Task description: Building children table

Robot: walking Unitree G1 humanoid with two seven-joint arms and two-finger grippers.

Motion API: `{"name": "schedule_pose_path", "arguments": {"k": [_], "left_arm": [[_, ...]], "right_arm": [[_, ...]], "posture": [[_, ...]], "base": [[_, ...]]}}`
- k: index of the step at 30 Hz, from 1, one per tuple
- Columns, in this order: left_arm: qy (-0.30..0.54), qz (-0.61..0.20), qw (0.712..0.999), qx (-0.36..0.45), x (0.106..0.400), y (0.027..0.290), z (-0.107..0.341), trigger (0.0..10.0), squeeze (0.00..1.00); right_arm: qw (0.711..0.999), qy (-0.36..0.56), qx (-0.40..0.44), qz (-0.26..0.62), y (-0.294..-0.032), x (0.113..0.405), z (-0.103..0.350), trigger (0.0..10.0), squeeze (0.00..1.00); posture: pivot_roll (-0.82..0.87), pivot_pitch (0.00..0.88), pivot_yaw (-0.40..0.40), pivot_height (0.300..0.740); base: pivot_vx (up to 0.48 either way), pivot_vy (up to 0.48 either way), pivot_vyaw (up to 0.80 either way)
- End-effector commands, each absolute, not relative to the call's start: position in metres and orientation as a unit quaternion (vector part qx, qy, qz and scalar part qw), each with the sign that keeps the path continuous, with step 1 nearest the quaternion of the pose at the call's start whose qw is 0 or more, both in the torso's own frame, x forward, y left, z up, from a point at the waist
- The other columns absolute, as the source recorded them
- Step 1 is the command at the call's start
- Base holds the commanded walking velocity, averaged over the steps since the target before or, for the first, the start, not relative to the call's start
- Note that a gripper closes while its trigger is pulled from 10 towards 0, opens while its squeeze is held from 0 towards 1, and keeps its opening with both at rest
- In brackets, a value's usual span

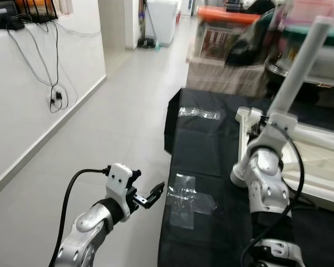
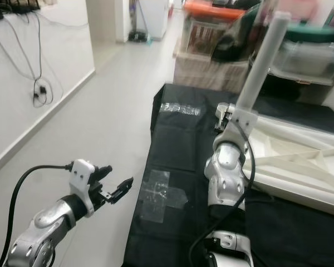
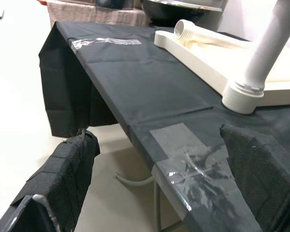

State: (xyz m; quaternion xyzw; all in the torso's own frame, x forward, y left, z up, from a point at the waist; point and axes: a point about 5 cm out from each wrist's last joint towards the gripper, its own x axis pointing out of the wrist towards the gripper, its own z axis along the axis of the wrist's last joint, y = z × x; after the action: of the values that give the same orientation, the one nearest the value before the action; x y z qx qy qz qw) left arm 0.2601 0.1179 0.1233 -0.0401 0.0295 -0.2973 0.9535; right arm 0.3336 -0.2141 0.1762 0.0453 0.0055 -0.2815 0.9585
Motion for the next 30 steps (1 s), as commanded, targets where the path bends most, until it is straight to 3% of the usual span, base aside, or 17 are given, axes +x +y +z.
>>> {"name": "schedule_pose_path", "arguments": {"k": [1,3,4,5,6,12,13,16,17,18,20,24,25,29,30], "left_arm": [[0.036,-0.301,0.952,-0.039,0.259,0.116,0.121,10.0,0.00],[0.037,-0.302,0.952,-0.040,0.259,0.115,0.121,10.0,0.00],[0.037,-0.303,0.951,-0.042,0.260,0.114,0.121,10.0,0.00],[0.036,-0.303,0.951,-0.043,0.260,0.113,0.121,10.0,0.00],[0.036,-0.304,0.951,-0.044,0.260,0.112,0.121,10.0,0.00],[0.037,-0.304,0.951,-0.044,0.259,0.112,0.120,10.0,0.00],[0.038,-0.303,0.951,-0.044,0.258,0.113,0.120,10.0,0.00],[0.039,-0.302,0.951,-0.044,0.258,0.114,0.119,10.0,0.00],[0.039,-0.303,0.951,-0.043,0.258,0.114,0.120,10.0,0.00],[0.039,-0.303,0.951,-0.043,0.258,0.114,0.120,10.0,0.00],[0.038,-0.302,0.952,-0.042,0.259,0.114,0.120,10.0,0.00],[0.037,-0.302,0.952,-0.042,0.259,0.114,0.120,10.0,0.00],[0.036,-0.303,0.952,-0.042,0.259,0.114,0.121,10.0,0.00],[0.036,-0.303,0.951,-0.041,0.260,0.114,0.121,10.0,0.00],[0.036,-0.303,0.952,-0.040,0.260,0.115,0.121,10.0,0.00]], "right_arm": [[0.935,0.109,0.042,-0.334,-0.228,0.319,0.134,0.0,0.00],[0.937,0.106,0.040,-0.329,-0.228,0.323,0.139,0.0,0.00],[0.940,0.105,0.041,-0.322,-0.229,0.330,0.145,10.0,0.00],[0.941,0.105,0.043,-0.318,-0.230,0.334,0.149,10.0,0.00],[0.949,0.077,0.050,-0.301,-0.229,0.340,0.158,10.0,1.00],[0.956,0.056,0.079,-0.276,-0.231,0.347,0.173,10.0,1.00],[0.965,0.051,0.096,-0.240,-0.230,0.351,0.176,10.0,0.00],[0.976,0.028,0.123,-0.177,-0.228,0.357,0.184,10.0,0.00],[0.986,0.001,0.136,-0.098,-0.225,0.361,0.193,10.0,0.00],[0.986,0.001,0.136,-0.098,-0.225,0.361,0.193,10.0,0.00],[0.991,-0.024,0.133,0.004,-0.223,0.365,0.202,10.0,0.00],[0.990,-0.030,0.131,0.035,-0.223,0.365,0.205,10.0,0.00],[0.987,-0.038,0.115,0.105,-0.222,0.364,0.210,10.0,0.00],[0.982,-0.041,0.104,0.150,-0.221,0.362,0.214,10.0,0.00],[0.976,-0.035,0.083,0.197,-0.224,0.363,0.216,10.0,0.00]], "posture": [[0.07,0.000,-0.065,0.740],[0.06,0.000,-0.065,0.740],[0.06,0.000,-0.065,0.740],[0.06,0.000,-0.065,0.740],[0.06,0.000,-0.067,0.740],[0.06,0.000,-0.071,0.740],[0.06,0.000,-0.071,0.740],[0.06,0.000,-0.071,0.740],[0.06,0.000,-0.068,0.740],[0.06,0.000,-0.068,0.740],[0.07,0.000,-0.069,0.740],[0.07,0.000,-0.069,0.740],[0.07,0.000,-0.070,0.740],[0.07,0.000,-0.071,0.740],[0.07,0.000,-0.071,0.740]], "base": [[0.000,0.000,0.00],[0.000,0.000,0.00],[0.000,0.000,0.00],[0.000,0.000,0.00],[0.000,0.000,0.00],[0.000,0.000,0.00],[0.000,0.000,0.00],[0.000,0.000,0.00],[0.000,0.000,0.00],[0.000,0.000,0.00],[0.000,0.000,0.00],[0.000,0.000,0.00],[0.000,0.000,0.00],[0.000,0.000,0.00],[0.000,0.000,0.00]]}}
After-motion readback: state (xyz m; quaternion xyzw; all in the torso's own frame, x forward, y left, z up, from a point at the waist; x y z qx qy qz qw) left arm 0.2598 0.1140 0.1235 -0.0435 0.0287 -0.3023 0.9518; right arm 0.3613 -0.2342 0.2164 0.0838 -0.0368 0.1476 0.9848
